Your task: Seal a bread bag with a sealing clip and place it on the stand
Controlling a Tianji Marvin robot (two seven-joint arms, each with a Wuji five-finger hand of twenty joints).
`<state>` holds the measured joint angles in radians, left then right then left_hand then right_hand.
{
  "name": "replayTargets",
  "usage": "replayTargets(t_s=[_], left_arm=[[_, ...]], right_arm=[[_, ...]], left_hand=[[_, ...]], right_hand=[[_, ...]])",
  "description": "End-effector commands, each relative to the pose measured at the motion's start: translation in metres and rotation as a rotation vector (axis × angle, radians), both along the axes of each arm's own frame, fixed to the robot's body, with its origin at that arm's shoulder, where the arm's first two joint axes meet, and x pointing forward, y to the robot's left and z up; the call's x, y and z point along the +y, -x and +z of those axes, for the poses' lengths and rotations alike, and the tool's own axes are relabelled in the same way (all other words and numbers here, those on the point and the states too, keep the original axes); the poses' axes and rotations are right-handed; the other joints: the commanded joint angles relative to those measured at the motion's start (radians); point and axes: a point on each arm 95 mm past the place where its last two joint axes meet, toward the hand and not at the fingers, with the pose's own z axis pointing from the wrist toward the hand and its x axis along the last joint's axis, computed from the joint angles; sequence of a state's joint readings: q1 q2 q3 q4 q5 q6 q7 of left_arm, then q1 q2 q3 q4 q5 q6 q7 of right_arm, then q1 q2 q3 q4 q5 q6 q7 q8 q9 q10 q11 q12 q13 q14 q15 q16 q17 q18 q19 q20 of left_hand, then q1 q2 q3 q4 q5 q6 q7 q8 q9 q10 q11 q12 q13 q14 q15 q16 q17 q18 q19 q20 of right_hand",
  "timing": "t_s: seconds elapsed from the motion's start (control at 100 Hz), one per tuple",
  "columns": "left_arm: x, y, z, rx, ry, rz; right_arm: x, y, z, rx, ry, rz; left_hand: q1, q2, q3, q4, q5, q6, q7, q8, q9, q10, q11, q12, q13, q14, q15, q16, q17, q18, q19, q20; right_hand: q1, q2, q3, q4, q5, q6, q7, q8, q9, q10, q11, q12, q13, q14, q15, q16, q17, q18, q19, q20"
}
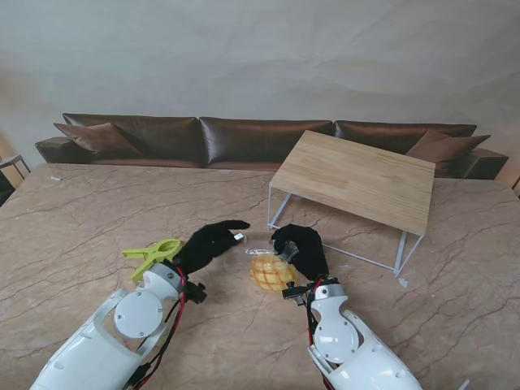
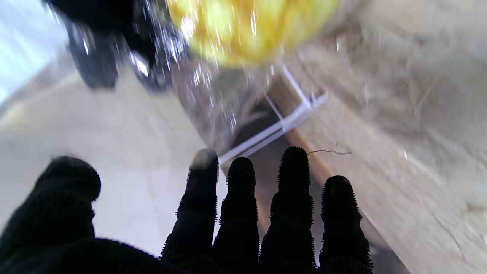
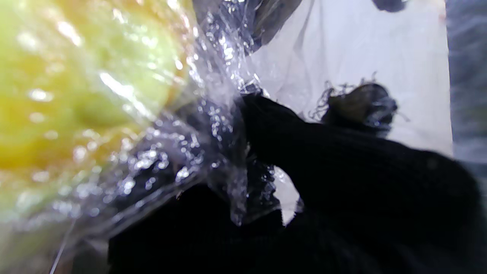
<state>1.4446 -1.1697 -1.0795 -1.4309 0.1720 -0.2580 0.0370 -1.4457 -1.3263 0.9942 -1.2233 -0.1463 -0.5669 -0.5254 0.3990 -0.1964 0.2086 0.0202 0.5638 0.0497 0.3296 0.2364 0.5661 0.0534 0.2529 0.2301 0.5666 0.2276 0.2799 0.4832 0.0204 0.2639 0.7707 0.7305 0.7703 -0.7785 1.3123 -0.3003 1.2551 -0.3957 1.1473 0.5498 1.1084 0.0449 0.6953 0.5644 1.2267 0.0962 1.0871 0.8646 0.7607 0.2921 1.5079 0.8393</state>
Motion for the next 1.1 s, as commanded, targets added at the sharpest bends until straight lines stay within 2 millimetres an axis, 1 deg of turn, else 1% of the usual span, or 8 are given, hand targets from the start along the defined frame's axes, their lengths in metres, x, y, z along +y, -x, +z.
replayTargets(t_s=[0.0,0.32,0.4,0.61,0.71,0.83,1.02,1.09], left_arm=[[-0.007,0.002,-0.001,-0.012,-0.037,-0.055],[-0.022,0.004,-0.014,-0.033,-0.186,-0.129],[-0.026,0.005,-0.016,-0.04,-0.178,-0.112],[-0.029,0.006,-0.019,-0.04,-0.151,-0.09],[-0.028,0.006,-0.021,-0.044,-0.15,-0.068],[-0.027,0.007,-0.023,-0.056,-0.152,-0.054],[-0.029,0.011,-0.018,-0.124,-0.184,-0.042],[-0.03,0.014,-0.015,-0.159,-0.205,-0.041]], right_arm=[[0.003,0.001,0.002,-0.014,-0.012,0.006],[0.001,0.001,0.001,-0.015,-0.007,0.008],[0.001,0.002,0.001,-0.016,0.0,0.01],[-0.013,0.007,0.002,-0.009,0.089,-0.001],[-0.028,0.015,0.007,-0.002,0.171,0.039],[-0.046,0.028,0.022,0.023,0.219,0.115],[-0.053,0.038,0.053,0.039,0.212,0.071],[-0.047,0.038,0.062,0.067,0.229,0.02]], left_hand=[[0.029,-0.067,-0.024,-0.044,-0.048,0.007,-0.034,-0.011,-0.026,-0.024,-0.002,0.0,-0.024,-0.039,-0.015,-0.011,-0.016,-0.011,-0.017,-0.002],[0.074,-0.365,0.649,-0.121,0.132,-0.106,0.161,0.08,0.305,-0.146,0.253,0.253,0.133,-0.06,0.116,0.129,0.042,0.005,0.047,0.017],[0.278,-0.39,0.657,-0.183,0.219,-0.253,0.448,0.067,0.561,-0.196,0.11,0.59,0.204,-0.052,0.2,0.214,0.062,-0.007,0.109,0.014],[0.406,-0.346,0.679,-0.22,0.203,-0.365,0.693,0.217,0.609,-0.19,0.201,0.733,0.253,-0.037,0.323,0.317,0.076,-0.032,0.173,0.013],[0.413,-0.354,0.696,-0.225,0.202,-0.354,0.692,0.229,0.614,-0.188,0.204,0.737,0.261,-0.034,0.331,0.324,0.083,-0.033,0.185,0.013],[0.414,-0.363,0.708,-0.23,0.212,-0.349,0.686,0.22,0.624,-0.203,0.201,0.732,0.269,-0.033,0.34,0.329,0.092,-0.039,0.202,0.014],[0.403,-0.384,0.739,-0.232,0.226,-0.343,0.681,0.187,0.634,-0.199,0.196,0.72,0.28,-0.034,0.346,0.331,0.098,-0.039,0.212,0.005],[0.392,-0.393,0.755,-0.233,0.227,-0.344,0.685,0.176,0.638,-0.203,0.199,0.719,0.286,-0.036,0.35,0.332,0.102,-0.034,0.216,0.003]], right_hand=[[0.104,0.059,0.052,0.029,0.046,-0.028,0.108,0.042,0.026,-0.126,0.071,0.019,0.019,-0.033,0.014,0.014,-0.008,-0.011,-0.003,0.012],[0.101,0.066,0.048,0.03,0.046,-0.028,0.099,0.05,0.029,-0.13,0.062,0.009,0.015,-0.033,-0.003,0.017,-0.013,-0.013,-0.012,0.007],[0.101,0.071,0.042,0.031,0.044,-0.033,0.086,0.048,0.027,-0.128,0.057,0.004,0.011,-0.034,-0.015,0.016,-0.017,-0.018,-0.016,0.004],[0.1,-0.081,0.113,0.019,-0.014,-0.035,-0.182,-0.08,-0.089,-0.118,-0.041,-0.082,-0.169,-0.006,-0.323,-0.049,-0.183,-0.062,-0.181,-0.075],[-0.139,-0.125,0.192,0.069,-0.192,-0.049,-0.254,-0.168,-0.286,-0.119,-0.089,-0.167,-0.395,-0.066,-0.541,-0.17,-0.398,-0.093,-0.423,-0.139],[-0.383,-0.249,0.029,-0.109,-0.395,-0.034,-0.22,-0.312,-0.417,-0.097,-0.161,-0.233,-0.612,-0.056,-0.666,-0.279,-0.591,-0.088,-0.628,-0.156],[-0.592,-0.065,-0.227,-0.055,-0.28,-0.002,-0.189,-0.16,-0.394,-0.06,-0.177,-0.234,-0.608,-0.019,-0.717,-0.316,-0.579,-0.081,-0.679,-0.099],[-0.636,-0.027,-0.209,0.088,-0.352,0.09,-0.368,-0.045,-0.39,-0.046,-0.181,-0.232,-0.577,-0.008,-0.734,-0.333,-0.557,-0.069,-0.678,-0.091]])
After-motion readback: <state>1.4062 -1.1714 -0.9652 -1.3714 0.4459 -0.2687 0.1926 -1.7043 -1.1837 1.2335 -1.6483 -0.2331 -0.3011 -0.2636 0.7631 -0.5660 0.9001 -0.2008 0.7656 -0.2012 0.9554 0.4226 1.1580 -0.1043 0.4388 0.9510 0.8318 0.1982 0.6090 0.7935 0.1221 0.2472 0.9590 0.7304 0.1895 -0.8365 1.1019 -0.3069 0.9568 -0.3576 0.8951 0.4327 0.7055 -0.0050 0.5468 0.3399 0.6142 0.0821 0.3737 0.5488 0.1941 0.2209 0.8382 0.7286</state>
